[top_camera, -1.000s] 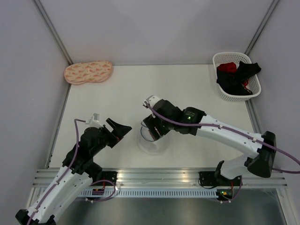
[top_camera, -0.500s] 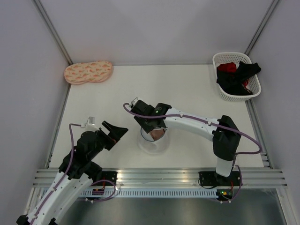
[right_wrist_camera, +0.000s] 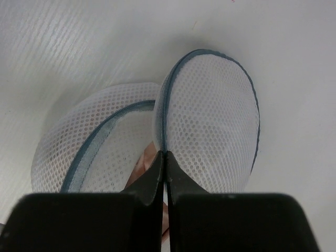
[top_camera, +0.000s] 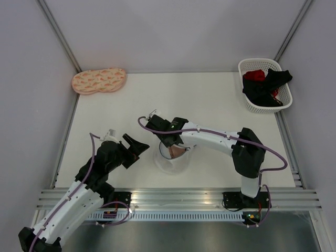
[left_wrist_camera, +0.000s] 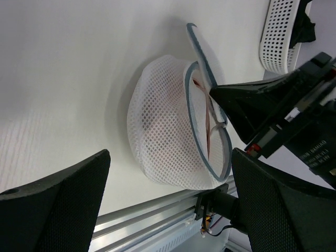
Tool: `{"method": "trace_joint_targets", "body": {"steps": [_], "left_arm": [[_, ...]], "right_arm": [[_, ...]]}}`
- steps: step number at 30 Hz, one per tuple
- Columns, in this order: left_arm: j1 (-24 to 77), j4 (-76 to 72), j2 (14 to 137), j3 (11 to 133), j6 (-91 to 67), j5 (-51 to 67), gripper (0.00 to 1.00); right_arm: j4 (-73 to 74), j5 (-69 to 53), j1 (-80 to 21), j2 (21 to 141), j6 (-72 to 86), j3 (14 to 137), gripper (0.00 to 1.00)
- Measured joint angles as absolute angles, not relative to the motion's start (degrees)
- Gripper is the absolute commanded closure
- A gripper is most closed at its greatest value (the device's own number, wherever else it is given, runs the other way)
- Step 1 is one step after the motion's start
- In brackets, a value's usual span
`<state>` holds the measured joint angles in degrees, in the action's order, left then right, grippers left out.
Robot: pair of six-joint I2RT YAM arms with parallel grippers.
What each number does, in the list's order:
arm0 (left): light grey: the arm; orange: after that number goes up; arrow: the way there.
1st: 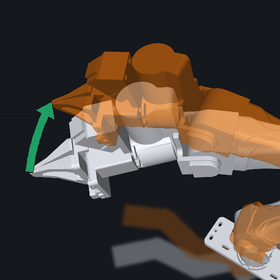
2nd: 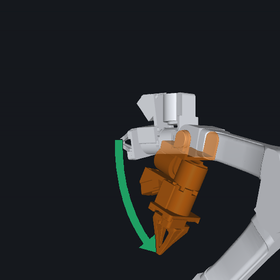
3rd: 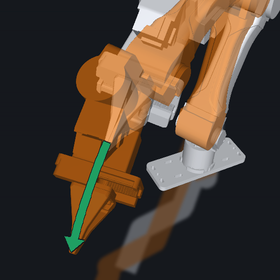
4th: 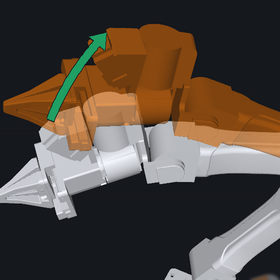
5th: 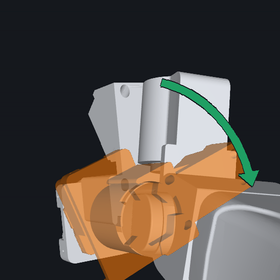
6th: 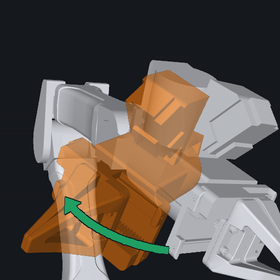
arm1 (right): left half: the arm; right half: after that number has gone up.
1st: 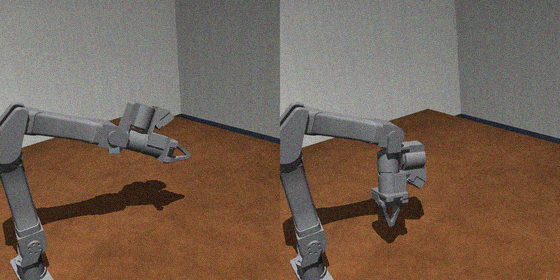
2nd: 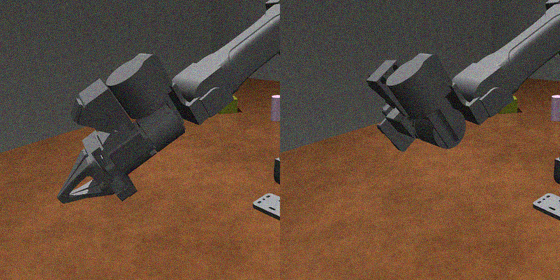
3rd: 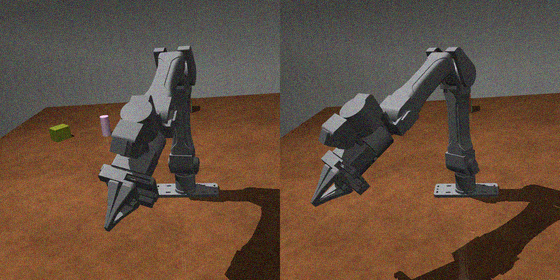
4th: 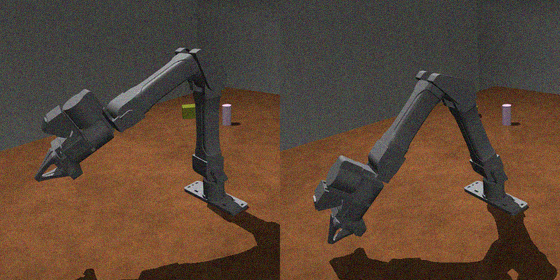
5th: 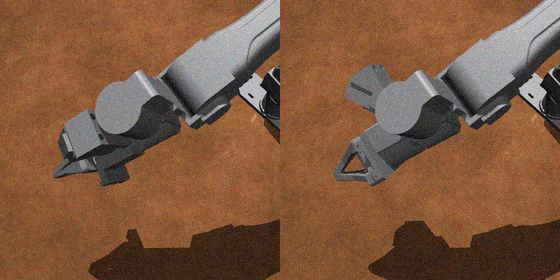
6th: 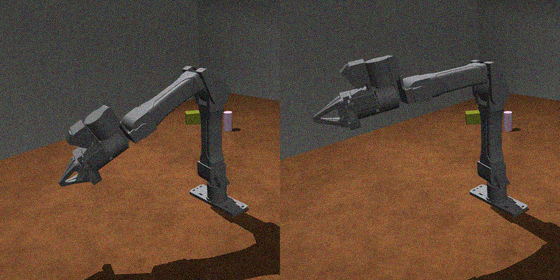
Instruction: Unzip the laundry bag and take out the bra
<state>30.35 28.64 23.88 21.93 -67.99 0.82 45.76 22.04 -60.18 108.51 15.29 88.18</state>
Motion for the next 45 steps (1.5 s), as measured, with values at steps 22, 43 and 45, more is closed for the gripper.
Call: {"method": "trace_joint_targets", "body": {"steps": [22,43,45], "left_arm": [[30.3,14.8,69.8,44.0,-49.6,8.3,0.2],[30.3,10.4,79.5,41.0,-41.5,20.4,0.26],[30.3,8.6,80.9,40.3,-42.3,23.0,0.5]], "right_arm": [[37.9,24.6,-60.2,78.8,21.5,75.1,0.99],[37.7,25.8,-60.2,72.2,23.8,70.5,0.99],[37.7,25.8,-60.2,71.8,23.8,70.5,1.0]]}}
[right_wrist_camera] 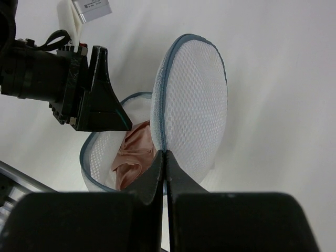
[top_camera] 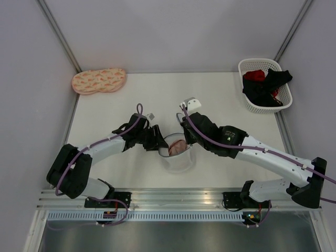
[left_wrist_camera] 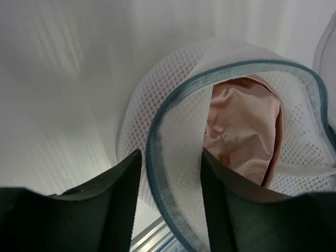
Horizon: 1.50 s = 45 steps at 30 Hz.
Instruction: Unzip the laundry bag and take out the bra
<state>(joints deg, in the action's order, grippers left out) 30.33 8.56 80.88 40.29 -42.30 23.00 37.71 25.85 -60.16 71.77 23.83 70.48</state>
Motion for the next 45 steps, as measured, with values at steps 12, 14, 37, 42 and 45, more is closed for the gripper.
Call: {"method": "trace_joint_targets", "body": {"steps": [12,14,37,42,45], "left_arm": [[30.3,4.3,80.1,39.1,-44.7,24.3,0.98],[30.3,4.9,76.9,39.0,-44.8,21.8,0.98],[30.3,9.8,60.1,29.8,-45.6,7.3,0.98],[30.3,11.1,60.0,29.1,-45.9,6.9,0.98],[30.3,11.1,59.1,28.2,-46.3,6.5,0.98]], "right_arm": [[39.0,30.9,-60.2,69.4,27.3,68.5,0.99],[40.8,35.7,-60.3,68.4,31.9,68.1,1.0],[25.9,31.0,-64.8,53.0,47.1,47.5,0.48],[19.6,26.4,-64.8,62.9,41.8,47.8,0.54],[16.7,23.6,-64.1,68.6,39.2,49.0,0.55]]}}
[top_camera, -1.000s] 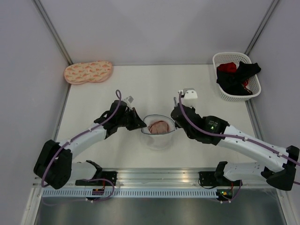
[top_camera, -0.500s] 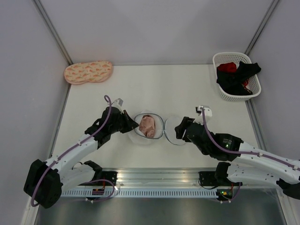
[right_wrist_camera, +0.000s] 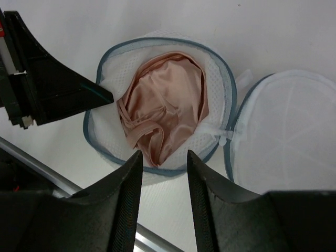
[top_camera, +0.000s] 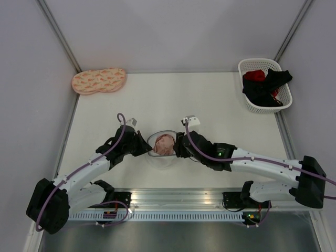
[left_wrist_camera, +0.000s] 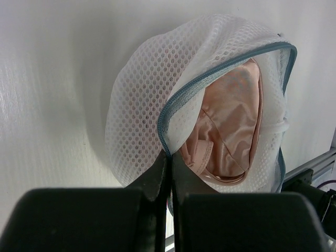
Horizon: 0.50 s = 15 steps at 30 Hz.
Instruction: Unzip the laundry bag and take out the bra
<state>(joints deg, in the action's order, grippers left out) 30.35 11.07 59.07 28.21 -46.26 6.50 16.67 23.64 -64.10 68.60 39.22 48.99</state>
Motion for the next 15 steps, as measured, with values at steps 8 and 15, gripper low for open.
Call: {"method": "trace_joint_targets", "body": {"steps": [8,15], "left_arm": [[30.3,11.2,56.0,26.1,-47.0,6.5,0.98],[30.3,11.2,55.1,25.0,-47.4,6.5,0.98]], "right_arm": [[12.0,19.2,-59.6,80.8,35.1,53.5,0.55],[11.1,17.1,-57.8,90.2,33.6,56.2,0.55]]}}
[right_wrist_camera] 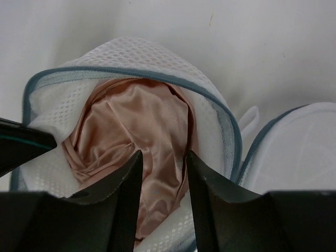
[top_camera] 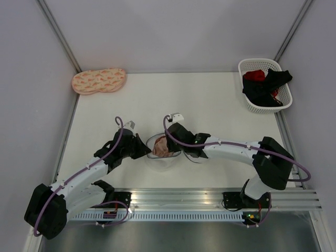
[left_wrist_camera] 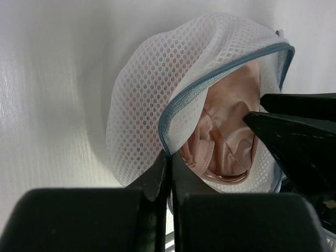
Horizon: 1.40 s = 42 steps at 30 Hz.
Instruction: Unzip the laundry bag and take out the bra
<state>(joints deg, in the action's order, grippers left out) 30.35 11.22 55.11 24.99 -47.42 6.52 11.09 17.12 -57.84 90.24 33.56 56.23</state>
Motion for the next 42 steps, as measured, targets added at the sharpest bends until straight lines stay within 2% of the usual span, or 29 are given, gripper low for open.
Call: {"method": "trace_joint_targets", "body": {"steps": [5,8,11,12,13,20,28,32,36,42], "left_arm": [[30.3,11.1,55.1,24.9,-47.9,6.6,0.98],[30.3,10.7,55.1,24.7,-48.2,6.6,0.98],[30.3,10.2,55.2,24.1,-48.6,6.7,0.98],[30.3,10.1,55.2,23.8,-48.8,6.7,0.98],[30.3,10.0,55.4,23.6,-48.9,6.9,0.98],[30.3,9.6,55.8,22.9,-49.4,7.6,0.98],[30.3,9.6,56.6,22.9,-49.5,7.6,0.98],[30.3,9.4,57.3,22.9,-49.6,7.6,0.98],[30.3,9.1,57.4,22.9,-49.8,7.7,0.98],[30.3,8.8,57.2,22.9,-49.9,7.7,0.98]], "right_arm": [[11.8,16.7,-57.8,96.0,33.1,58.5,0.52],[12.5,16.6,-57.8,99.2,32.9,60.1,0.56],[12.5,15.9,-57.7,101.1,32.5,60.6,0.78],[12.5,15.4,-57.7,101.5,32.4,60.7,0.95],[12.4,15.0,-57.7,101.9,32.2,60.7,1.0],[10.0,8.1,-57.5,101.2,32.1,60.4,1.0],[1.3,-14.3,-57.4,91.0,31.5,57.3,1.0],[-0.8,-19.6,-57.6,88.2,31.8,56.5,0.99],[-2.5,-16.5,-57.6,83.8,32.3,54.7,1.0],[-7.3,-0.8,-57.6,72.4,34.2,49.5,1.0]]}}
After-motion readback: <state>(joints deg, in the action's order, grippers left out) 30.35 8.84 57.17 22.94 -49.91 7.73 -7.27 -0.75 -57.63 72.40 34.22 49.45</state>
